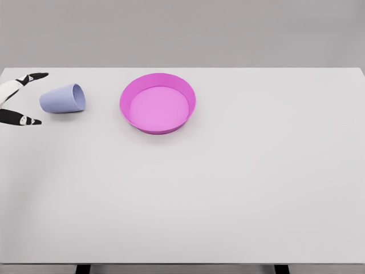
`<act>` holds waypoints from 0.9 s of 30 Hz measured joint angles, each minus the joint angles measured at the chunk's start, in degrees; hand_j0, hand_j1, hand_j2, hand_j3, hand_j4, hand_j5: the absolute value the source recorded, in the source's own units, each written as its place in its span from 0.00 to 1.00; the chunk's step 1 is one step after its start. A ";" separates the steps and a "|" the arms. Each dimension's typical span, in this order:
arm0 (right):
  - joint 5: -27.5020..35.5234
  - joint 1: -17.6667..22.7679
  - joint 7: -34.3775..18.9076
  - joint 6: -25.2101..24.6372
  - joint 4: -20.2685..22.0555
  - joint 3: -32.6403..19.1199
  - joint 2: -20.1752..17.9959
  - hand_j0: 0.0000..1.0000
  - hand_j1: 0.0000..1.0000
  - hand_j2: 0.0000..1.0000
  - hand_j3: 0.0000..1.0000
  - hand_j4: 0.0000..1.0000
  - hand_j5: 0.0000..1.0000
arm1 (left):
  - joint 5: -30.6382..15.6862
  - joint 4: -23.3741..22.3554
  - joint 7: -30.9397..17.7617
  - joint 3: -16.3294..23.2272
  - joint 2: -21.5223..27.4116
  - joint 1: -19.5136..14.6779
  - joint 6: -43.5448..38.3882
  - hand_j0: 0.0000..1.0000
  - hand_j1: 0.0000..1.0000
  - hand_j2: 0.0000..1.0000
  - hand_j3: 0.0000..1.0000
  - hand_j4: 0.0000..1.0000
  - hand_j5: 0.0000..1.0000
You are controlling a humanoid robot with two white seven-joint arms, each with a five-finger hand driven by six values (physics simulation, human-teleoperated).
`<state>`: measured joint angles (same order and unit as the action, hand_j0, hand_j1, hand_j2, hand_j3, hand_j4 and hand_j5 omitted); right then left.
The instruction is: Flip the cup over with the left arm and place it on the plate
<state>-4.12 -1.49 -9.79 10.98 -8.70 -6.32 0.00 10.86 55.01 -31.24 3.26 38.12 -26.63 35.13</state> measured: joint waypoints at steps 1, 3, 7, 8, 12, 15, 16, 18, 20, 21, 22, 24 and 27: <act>0.00 0.00 0.01 0.00 0.00 0.00 0.00 1.00 1.00 1.00 1.00 1.00 1.00 | 0.01 -0.03 -0.07 0.01 0.15 -0.09 0.00 1.00 1.00 1.00 1.00 1.00 1.00; 0.00 0.00 0.01 0.00 0.00 0.00 0.00 1.00 1.00 1.00 1.00 1.00 1.00 | 0.07 -0.02 -0.16 0.02 0.28 -0.26 0.00 1.00 1.00 1.00 1.00 1.00 1.00; 0.00 0.00 0.01 0.00 0.00 0.00 0.00 1.00 1.00 1.00 1.00 1.00 1.00 | 0.32 0.47 -0.25 0.38 -0.47 -2.55 -1.47 1.00 1.00 1.00 1.00 1.00 1.00; 0.00 0.00 0.01 0.00 0.00 0.00 0.00 1.00 1.00 1.00 1.00 1.00 1.00 | 0.98 0.59 -0.25 0.72 -0.84 -3.43 -1.94 1.00 1.00 1.00 1.00 1.00 1.00; 0.00 0.00 -0.01 0.00 0.00 0.00 0.00 1.00 1.00 1.00 1.00 1.00 1.00 | 4.46 1.01 -0.26 1.77 -2.69 -3.60 -3.95 1.00 1.00 1.00 1.00 1.00 1.00; 0.00 0.00 0.00 0.00 0.00 0.00 0.00 1.00 1.00 1.00 1.00 1.00 1.00 | 6.19 1.25 -0.30 3.24 -3.70 -4.74 -5.36 1.00 1.00 1.00 1.00 1.00 1.00; 0.00 0.00 0.00 0.00 0.00 0.00 0.00 1.00 1.00 1.00 1.00 1.00 1.00 | 6.49 1.29 -0.31 3.82 -3.88 -5.01 -6.17 1.00 1.00 1.00 1.00 1.00 1.00; 0.00 0.00 0.02 0.01 0.00 0.00 0.00 1.00 1.00 1.00 1.00 1.00 1.00 | 6.88 1.34 -0.33 4.82 -4.11 -5.19 -7.56 1.00 1.00 1.00 1.00 1.00 1.00; 0.00 0.00 0.00 0.01 0.00 0.00 0.00 1.00 1.00 1.00 1.00 1.00 1.00 | 7.09 1.36 -0.33 5.95 -4.49 -5.36 -8.31 1.00 1.00 1.00 1.00 1.00 1.00; 0.00 0.00 0.00 0.02 0.00 0.00 0.00 1.00 1.00 1.00 1.00 1.00 1.00 | 7.16 1.37 -0.33 6.56 -4.66 -5.62 -8.54 1.00 1.00 1.00 1.00 1.00 1.00; 0.00 0.00 0.00 0.01 0.00 0.00 0.00 1.00 1.00 1.00 1.00 1.00 1.00 | 7.27 1.37 -0.34 7.22 -4.82 -5.80 -8.69 1.00 1.00 1.00 1.00 1.00 1.00; 0.00 0.00 0.00 0.01 0.00 0.00 0.00 1.00 1.00 1.00 1.00 1.00 1.00 | 7.44 1.36 -0.34 8.09 -5.01 -5.80 -9.02 1.00 1.00 1.00 1.00 1.00 1.00; 0.00 0.00 0.00 0.00 0.00 0.00 0.00 1.00 1.00 1.00 1.00 1.00 1.00 | 7.50 1.32 -0.31 8.50 -5.06 -6.24 -11.18 1.00 1.00 1.00 1.00 1.00 1.00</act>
<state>-4.12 -1.49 -9.78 10.98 -8.70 -6.32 0.00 18.36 56.32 -31.55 11.76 33.06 -32.87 23.95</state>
